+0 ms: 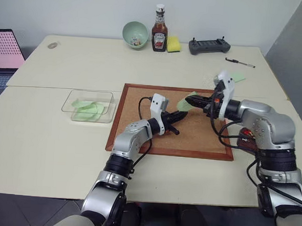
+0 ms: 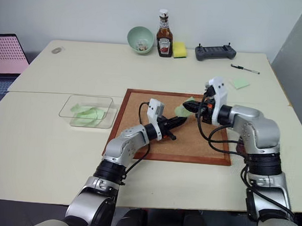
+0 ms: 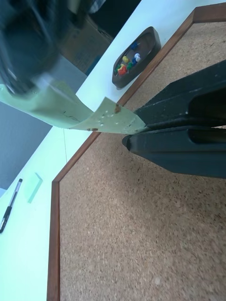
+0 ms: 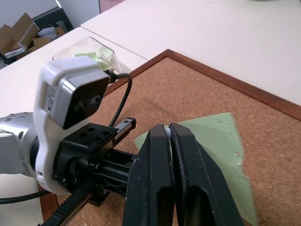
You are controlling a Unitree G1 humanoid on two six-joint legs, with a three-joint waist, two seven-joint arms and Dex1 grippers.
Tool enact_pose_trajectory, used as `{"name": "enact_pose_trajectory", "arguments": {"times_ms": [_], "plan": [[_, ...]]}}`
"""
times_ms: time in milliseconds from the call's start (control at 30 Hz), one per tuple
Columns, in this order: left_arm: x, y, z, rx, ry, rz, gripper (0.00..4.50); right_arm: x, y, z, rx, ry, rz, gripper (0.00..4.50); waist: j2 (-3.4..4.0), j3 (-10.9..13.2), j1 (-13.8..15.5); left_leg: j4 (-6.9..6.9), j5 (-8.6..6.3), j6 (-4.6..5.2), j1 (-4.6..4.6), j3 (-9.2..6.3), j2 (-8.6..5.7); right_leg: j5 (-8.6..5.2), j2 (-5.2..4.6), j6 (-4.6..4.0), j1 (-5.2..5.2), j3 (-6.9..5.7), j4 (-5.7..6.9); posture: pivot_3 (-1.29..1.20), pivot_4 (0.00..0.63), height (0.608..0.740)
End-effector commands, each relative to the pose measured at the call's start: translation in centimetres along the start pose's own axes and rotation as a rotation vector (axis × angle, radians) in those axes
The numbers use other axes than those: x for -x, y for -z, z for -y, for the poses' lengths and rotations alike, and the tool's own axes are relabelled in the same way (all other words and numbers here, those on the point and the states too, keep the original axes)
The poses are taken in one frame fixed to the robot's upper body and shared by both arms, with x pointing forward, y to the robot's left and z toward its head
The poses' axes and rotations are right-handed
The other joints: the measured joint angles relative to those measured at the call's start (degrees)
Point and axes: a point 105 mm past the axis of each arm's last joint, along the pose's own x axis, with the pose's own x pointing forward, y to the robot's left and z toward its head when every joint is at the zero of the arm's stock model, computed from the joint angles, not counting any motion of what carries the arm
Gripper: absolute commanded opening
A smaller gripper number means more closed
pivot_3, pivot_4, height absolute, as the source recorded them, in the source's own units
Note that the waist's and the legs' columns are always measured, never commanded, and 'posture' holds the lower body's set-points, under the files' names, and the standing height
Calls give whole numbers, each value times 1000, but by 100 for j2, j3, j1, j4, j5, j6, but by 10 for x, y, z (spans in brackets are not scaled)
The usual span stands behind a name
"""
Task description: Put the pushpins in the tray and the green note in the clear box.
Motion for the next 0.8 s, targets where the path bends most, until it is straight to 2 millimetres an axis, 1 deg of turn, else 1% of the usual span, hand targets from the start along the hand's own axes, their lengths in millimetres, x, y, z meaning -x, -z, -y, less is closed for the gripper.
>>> {"name": "enact_pose_trajectory", "arguments": {"times_ms": [33, 100, 167, 267, 333, 400, 567, 800], "plan": [[2, -8, -2, -30, -24, 30, 52, 42, -5, 10, 128, 82, -39, 0, 0, 0, 37, 0, 0, 0, -1, 0, 0, 0, 0, 0, 0, 0, -2, 0, 150, 740], [2, -7, -2, -33, -25, 23, 52, 62, 5, 19, 170, 142, -114, 0, -2, 0, 46, 1, 0, 1, -3, -1, -2, 0, 0, 0, 3, -1, -5, 0, 150, 740], [2, -6, -2, -36, -24, 18, 52, 86, 19, 29, 236, 204, -232, 0, -2, 1, 39, 1, -1, 1, -5, 5, -3, 0, -2, 0, 2, 3, -7, 0, 150, 740], [2, -6, -1, -44, -22, 15, 52, 111, 36, 41, 317, 275, -367, 0, -2, 1, 40, 1, -1, 1, -4, 7, -1, 0, -2, 0, 2, 3, -6, 0, 150, 740], [0, -7, 3, -78, -10, -2, 52, 137, 57, 49, 357, 317, -518, 0, -3, 1, 17, 2, -1, 1, -1, 12, 2, -1, 0, 1, 2, 6, -6, 0, 150, 740], [-1, -7, 7, -104, 2, -14, 52, 152, 71, 51, 371, 321, -608, 0, -7, 4, 16, 2, 0, 1, 2, 11, 1, -1, -1, 2, 6, 5, -5, 0, 150, 740], [-1, -11, 13, -137, 21, -23, 52, 162, 86, 53, 373, 320, -669, 0, -8, 4, -21, 4, 0, 0, 9, 20, 5, -1, 1, 2, 6, 14, 1, 0, 150, 740], [1, -12, 15, -161, 26, -34, 52, 160, 95, 59, 364, 326, -674, 0, -8, 4, 11, 8, 1, -1, 9, 16, 4, -1, 1, 3, 9, 11, 1, 0, 150, 740]]}}
